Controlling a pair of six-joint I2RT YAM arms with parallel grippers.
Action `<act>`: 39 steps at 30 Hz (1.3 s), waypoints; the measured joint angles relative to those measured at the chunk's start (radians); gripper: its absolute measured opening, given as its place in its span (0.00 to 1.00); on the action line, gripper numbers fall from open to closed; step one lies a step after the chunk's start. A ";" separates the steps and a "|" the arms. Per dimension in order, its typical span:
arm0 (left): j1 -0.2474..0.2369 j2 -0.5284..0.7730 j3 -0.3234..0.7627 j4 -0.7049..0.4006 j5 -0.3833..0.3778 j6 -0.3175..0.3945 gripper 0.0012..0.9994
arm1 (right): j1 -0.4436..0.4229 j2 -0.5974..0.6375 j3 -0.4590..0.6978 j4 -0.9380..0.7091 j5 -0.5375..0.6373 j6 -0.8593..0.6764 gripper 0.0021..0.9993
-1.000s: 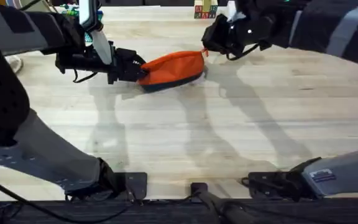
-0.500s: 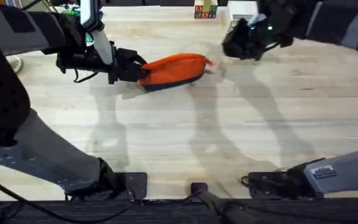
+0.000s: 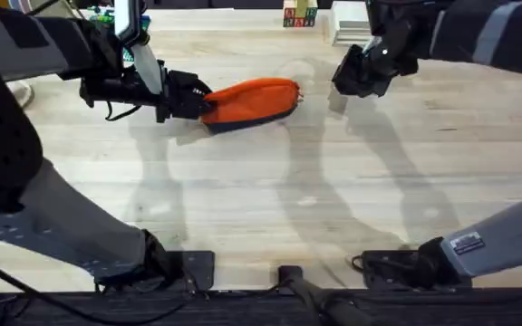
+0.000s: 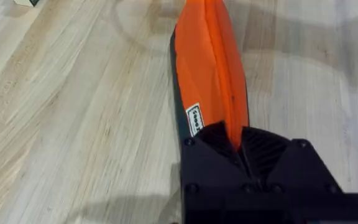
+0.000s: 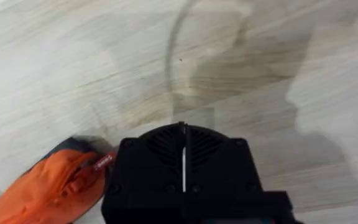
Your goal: Unzip the bag, pick up the pens from the table one at a time and place them inside, then zip the bag closed.
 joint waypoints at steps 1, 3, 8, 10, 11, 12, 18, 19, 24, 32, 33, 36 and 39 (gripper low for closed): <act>0.000 0.000 0.000 0.000 0.000 0.000 0.04 | 0.000 -0.008 0.000 0.000 0.000 -0.016 0.03; 0.000 0.000 0.000 0.000 0.000 0.000 0.04 | 0.000 -0.029 0.000 -0.001 0.000 -0.053 0.03; 0.000 0.000 0.000 0.000 0.000 0.000 0.04 | 0.000 -0.091 0.000 -0.017 0.000 -0.134 0.03; 0.000 0.000 0.000 0.000 0.000 0.000 0.04 | 0.000 -0.118 0.000 -0.030 0.000 -0.162 0.03; 0.000 0.000 0.000 0.000 0.000 0.000 0.04 | 0.000 -0.132 0.000 -0.035 0.000 -0.176 0.03; 0.000 0.000 0.000 0.000 0.000 0.000 0.04 | 0.000 -0.146 0.000 -0.040 0.000 -0.186 0.06; 0.000 0.000 0.000 0.000 0.000 0.000 0.04 | 0.002 -0.248 0.000 -0.070 0.000 -0.269 0.91; 0.000 0.000 0.000 0.000 0.000 0.000 0.04 | 0.004 -0.264 0.000 -0.074 0.000 -0.284 0.97; 0.000 0.000 0.000 0.000 0.000 0.000 0.04 | 0.006 -0.332 0.000 -0.096 0.000 -0.338 1.00; 0.001 0.000 0.000 -0.001 0.004 0.001 0.33 | 0.006 -0.404 0.000 -0.117 0.000 -0.370 1.00; 0.001 0.000 0.000 -0.001 0.006 0.000 0.47 | 0.006 -0.409 0.000 -0.117 0.000 -0.371 1.00; 0.002 0.000 0.000 -0.001 0.013 -0.003 0.94 | 0.006 -0.419 0.000 -0.127 0.000 -0.375 1.00; 0.002 0.000 0.000 -0.003 0.013 -0.004 0.99 | 0.006 -0.420 0.000 -0.144 0.000 -0.378 1.00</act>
